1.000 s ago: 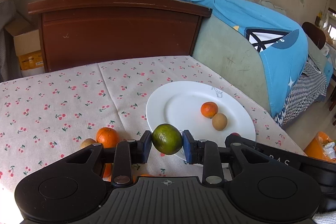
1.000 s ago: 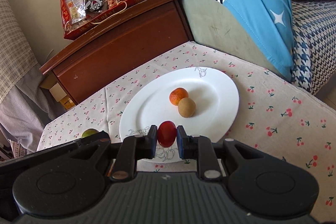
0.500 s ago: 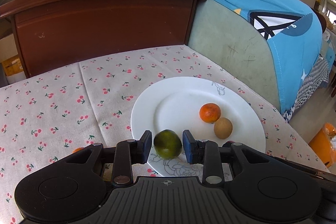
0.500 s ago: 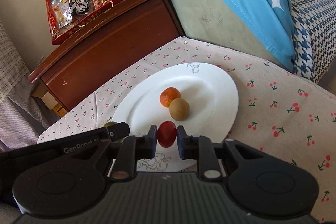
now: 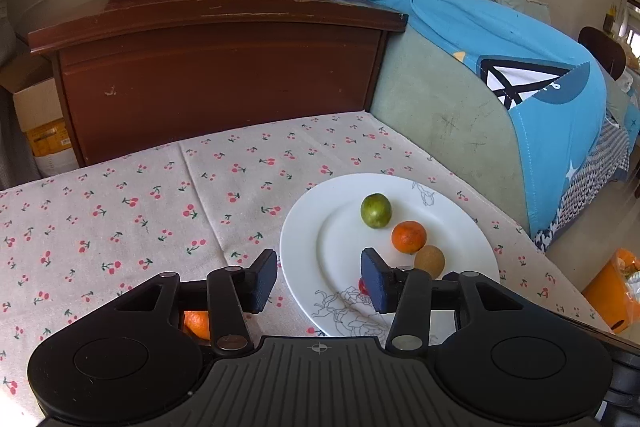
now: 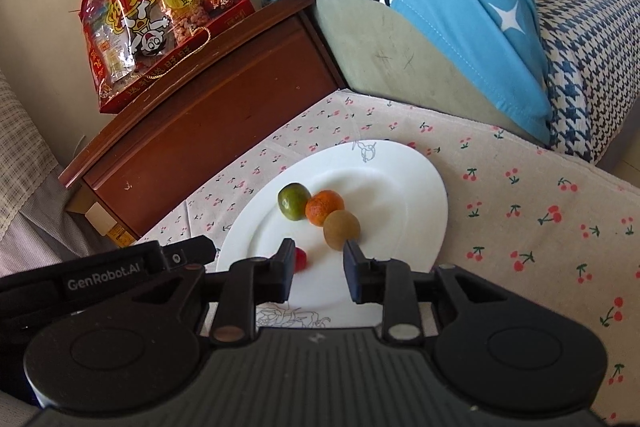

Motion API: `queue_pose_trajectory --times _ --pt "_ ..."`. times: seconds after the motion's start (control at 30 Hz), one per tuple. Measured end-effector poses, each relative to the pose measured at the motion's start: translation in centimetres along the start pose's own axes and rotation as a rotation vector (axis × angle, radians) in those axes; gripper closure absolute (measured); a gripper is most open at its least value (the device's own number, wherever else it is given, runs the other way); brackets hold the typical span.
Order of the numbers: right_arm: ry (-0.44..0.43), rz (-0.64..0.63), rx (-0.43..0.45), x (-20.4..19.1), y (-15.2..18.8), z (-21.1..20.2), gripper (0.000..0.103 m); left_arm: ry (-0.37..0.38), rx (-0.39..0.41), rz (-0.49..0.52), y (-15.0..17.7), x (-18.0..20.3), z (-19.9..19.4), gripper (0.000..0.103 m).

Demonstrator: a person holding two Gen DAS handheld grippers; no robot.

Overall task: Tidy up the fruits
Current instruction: 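Lower the tomato onto the plate with the right tool while the left tool places the lime, then grasp an orange with the right tool while the left tool grasps a red cherry tomato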

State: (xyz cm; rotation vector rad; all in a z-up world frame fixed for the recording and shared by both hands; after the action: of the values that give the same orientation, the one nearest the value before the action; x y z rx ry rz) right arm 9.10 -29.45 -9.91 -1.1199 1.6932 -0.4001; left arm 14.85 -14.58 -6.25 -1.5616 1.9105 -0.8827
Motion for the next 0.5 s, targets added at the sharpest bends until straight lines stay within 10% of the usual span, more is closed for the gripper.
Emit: queue_pose_trajectory --times 0.5 --pt "-0.042 -0.141 -0.082 -3.1 2.3 -0.9 0.072 -0.058 0.004 -0.081 2.0 -5.3 -4.3 0.051"
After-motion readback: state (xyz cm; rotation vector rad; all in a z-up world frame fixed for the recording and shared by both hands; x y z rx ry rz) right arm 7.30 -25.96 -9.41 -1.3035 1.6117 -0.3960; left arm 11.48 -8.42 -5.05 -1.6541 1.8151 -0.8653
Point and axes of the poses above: each gripper's, at about its wrist camera, not at the fingertips, and z roughly the way its jaws point, x to its right, y to its underside, the point moved 7 cm from there along z, roughly the way its jaws point, and after that the axes turned 12 degrees about -y, right-handed, at the moved point
